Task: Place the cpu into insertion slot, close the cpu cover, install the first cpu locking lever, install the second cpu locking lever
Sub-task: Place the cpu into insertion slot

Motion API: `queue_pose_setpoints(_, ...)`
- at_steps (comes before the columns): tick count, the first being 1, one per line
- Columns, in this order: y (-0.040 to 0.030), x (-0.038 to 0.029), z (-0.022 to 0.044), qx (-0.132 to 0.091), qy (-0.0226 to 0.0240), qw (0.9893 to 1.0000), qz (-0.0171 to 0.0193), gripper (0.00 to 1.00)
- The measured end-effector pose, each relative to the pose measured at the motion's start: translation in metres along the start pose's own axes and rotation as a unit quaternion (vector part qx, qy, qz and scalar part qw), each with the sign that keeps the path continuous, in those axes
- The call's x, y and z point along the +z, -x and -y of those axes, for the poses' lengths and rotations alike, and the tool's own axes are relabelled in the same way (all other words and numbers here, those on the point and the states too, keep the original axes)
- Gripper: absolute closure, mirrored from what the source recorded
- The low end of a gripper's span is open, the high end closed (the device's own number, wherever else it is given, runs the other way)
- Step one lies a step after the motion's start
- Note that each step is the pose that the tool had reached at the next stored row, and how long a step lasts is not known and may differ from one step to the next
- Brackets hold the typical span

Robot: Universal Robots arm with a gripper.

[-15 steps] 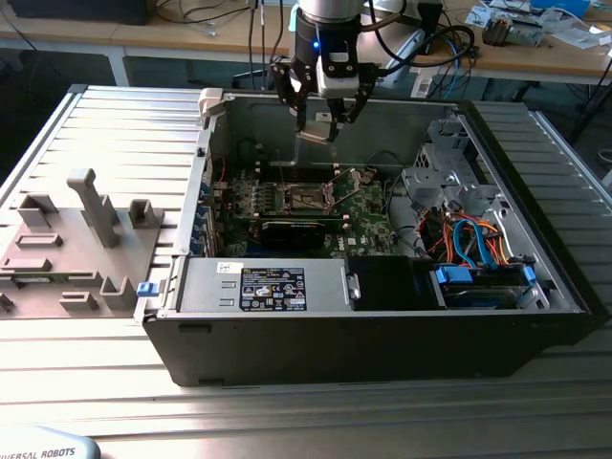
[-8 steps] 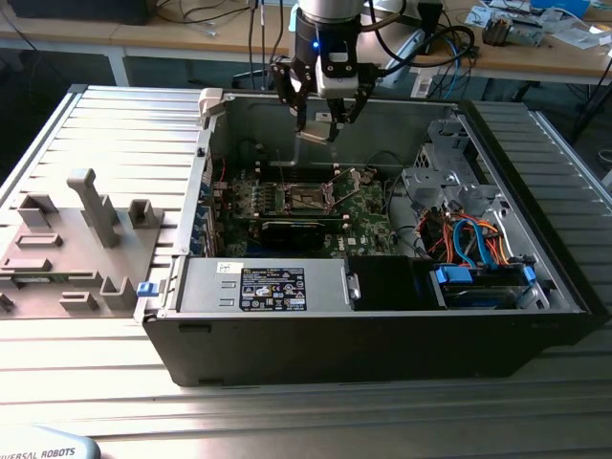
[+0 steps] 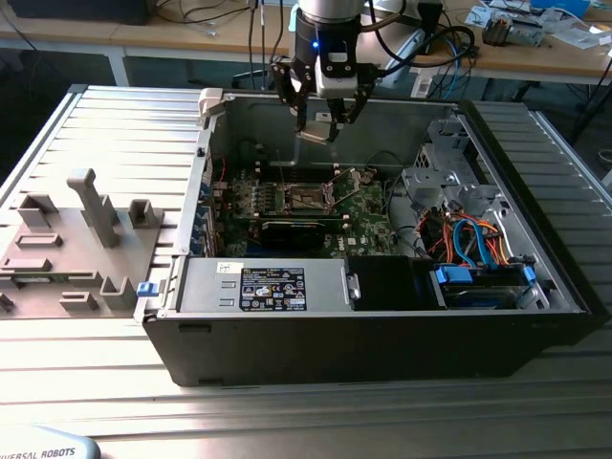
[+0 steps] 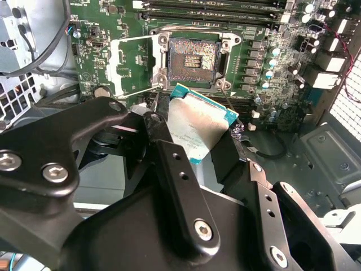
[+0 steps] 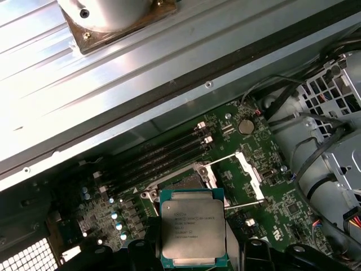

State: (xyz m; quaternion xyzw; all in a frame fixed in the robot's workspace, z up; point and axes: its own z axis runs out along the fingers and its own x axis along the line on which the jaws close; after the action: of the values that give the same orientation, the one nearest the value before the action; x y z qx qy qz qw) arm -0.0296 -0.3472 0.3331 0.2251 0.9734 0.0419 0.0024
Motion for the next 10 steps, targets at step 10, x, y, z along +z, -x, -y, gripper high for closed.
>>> queue_pose_setpoints(10,0.0,0.0001,0.0,0.008,-0.0004,1.0,0.0009,0.46)
